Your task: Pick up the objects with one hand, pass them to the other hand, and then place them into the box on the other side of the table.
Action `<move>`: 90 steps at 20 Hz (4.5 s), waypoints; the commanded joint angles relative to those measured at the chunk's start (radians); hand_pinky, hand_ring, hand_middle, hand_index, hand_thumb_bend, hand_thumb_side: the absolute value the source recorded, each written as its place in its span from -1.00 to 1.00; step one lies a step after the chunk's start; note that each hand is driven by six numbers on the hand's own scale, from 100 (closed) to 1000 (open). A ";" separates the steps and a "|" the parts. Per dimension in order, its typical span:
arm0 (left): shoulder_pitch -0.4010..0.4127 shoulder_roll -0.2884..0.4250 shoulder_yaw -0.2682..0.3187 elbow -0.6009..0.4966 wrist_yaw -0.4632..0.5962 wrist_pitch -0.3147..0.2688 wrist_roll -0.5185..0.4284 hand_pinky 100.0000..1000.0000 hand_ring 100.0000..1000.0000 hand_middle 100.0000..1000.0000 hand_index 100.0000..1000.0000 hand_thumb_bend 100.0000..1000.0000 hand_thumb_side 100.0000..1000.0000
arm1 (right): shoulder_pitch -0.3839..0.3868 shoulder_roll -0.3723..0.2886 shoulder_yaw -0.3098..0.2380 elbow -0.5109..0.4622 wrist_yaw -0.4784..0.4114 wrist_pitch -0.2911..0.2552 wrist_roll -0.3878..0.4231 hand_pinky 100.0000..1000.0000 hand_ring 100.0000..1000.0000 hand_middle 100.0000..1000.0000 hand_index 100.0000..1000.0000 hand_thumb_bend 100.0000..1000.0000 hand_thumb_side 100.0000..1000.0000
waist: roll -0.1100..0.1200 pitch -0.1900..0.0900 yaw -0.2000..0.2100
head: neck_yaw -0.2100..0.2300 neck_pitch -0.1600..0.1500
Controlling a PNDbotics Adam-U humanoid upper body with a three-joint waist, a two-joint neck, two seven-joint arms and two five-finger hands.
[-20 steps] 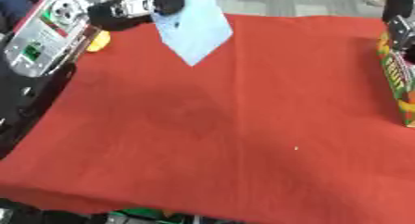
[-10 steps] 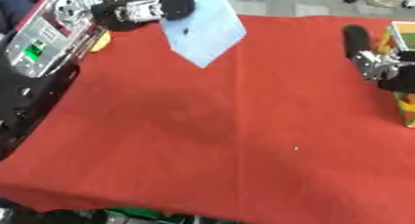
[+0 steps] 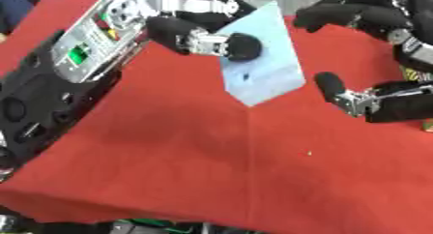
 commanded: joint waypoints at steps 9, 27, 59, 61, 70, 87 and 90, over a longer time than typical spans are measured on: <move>-0.036 -0.041 -0.027 0.049 -0.125 -0.057 0.037 0.25 0.05 -0.12 0.17 -1.00 0.16 | -0.018 0.010 -0.010 -0.012 0.026 0.047 0.075 0.70 0.58 0.85 1.00 -1.00 -0.74 | -0.003 -0.020 -0.007 | 0.005 0.001; -0.022 -0.042 0.009 0.137 -0.265 -0.157 0.119 0.25 0.05 -0.13 0.16 -1.00 -0.10 | -0.012 0.012 -0.013 -0.025 0.050 0.066 0.127 0.73 0.64 0.93 1.00 -1.00 -0.70 | -0.002 -0.017 -0.018 | 0.014 0.004; -0.030 -0.076 0.019 0.125 -0.215 -0.120 0.107 0.24 0.04 -0.14 0.16 -1.00 0.00 | -0.009 0.022 -0.010 -0.025 0.121 0.092 0.016 0.71 0.60 0.87 1.00 -1.00 -0.74 | -0.003 -0.017 -0.018 | 0.014 0.005; -0.030 -0.077 0.020 0.124 -0.212 -0.120 0.107 0.24 0.04 -0.14 0.16 -1.00 0.01 | -0.007 0.024 -0.007 -0.025 0.114 0.092 0.025 0.72 0.60 0.87 1.00 -1.00 -0.74 | -0.003 -0.017 -0.018 | 0.015 0.005; -0.036 -0.083 0.031 0.121 -0.204 -0.119 0.114 0.24 0.04 -0.14 0.16 -1.00 -0.02 | -0.003 0.029 0.004 -0.024 0.075 0.080 0.100 0.72 0.60 0.87 1.00 -1.00 -0.73 | -0.003 -0.017 -0.019 | 0.017 0.006; -0.039 -0.077 0.048 0.121 -0.202 -0.130 0.129 0.24 0.04 -0.15 0.16 -1.00 -0.06 | -0.008 0.015 -0.003 -0.025 0.089 0.048 0.172 0.75 0.67 0.93 1.00 -1.00 -0.64 | 0.000 -0.016 -0.023 | 0.022 0.005; -0.040 -0.080 0.051 0.117 -0.194 -0.124 0.134 0.23 0.03 -0.15 0.15 -1.00 -0.05 | -0.009 0.015 -0.006 -0.025 0.107 0.041 0.178 0.75 0.68 0.94 1.00 -1.00 -0.62 | 0.000 -0.016 -0.023 | 0.022 0.005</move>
